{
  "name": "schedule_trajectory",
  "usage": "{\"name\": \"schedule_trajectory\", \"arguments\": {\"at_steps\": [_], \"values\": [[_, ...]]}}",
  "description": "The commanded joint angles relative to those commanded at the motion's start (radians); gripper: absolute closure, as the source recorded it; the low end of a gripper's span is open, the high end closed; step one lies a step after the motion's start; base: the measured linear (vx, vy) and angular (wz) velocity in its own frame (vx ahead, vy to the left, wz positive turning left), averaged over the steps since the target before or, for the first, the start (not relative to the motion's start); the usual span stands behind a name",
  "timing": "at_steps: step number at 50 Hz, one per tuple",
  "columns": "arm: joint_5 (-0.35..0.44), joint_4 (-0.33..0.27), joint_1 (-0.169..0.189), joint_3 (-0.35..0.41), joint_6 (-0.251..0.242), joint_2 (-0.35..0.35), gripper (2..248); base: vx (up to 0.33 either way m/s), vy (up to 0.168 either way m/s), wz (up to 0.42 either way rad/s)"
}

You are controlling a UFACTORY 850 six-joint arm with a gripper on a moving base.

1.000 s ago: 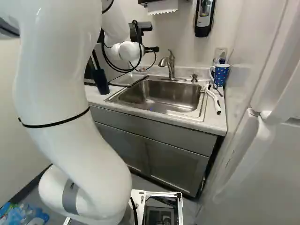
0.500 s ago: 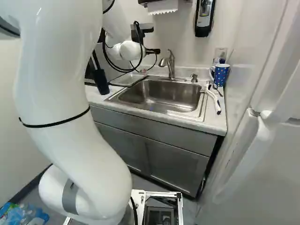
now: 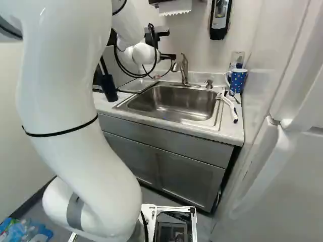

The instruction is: Rinse the cup and place it in the tray

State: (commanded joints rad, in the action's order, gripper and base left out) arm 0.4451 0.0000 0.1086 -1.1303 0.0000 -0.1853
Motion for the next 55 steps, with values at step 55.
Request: {"name": "schedule_trajectory", "arguments": {"at_steps": [55], "values": [[0.000, 0.000, 0.060, -0.031, 0.000, -0.028, 3, 0.000, 0.000, 0.000]]}}
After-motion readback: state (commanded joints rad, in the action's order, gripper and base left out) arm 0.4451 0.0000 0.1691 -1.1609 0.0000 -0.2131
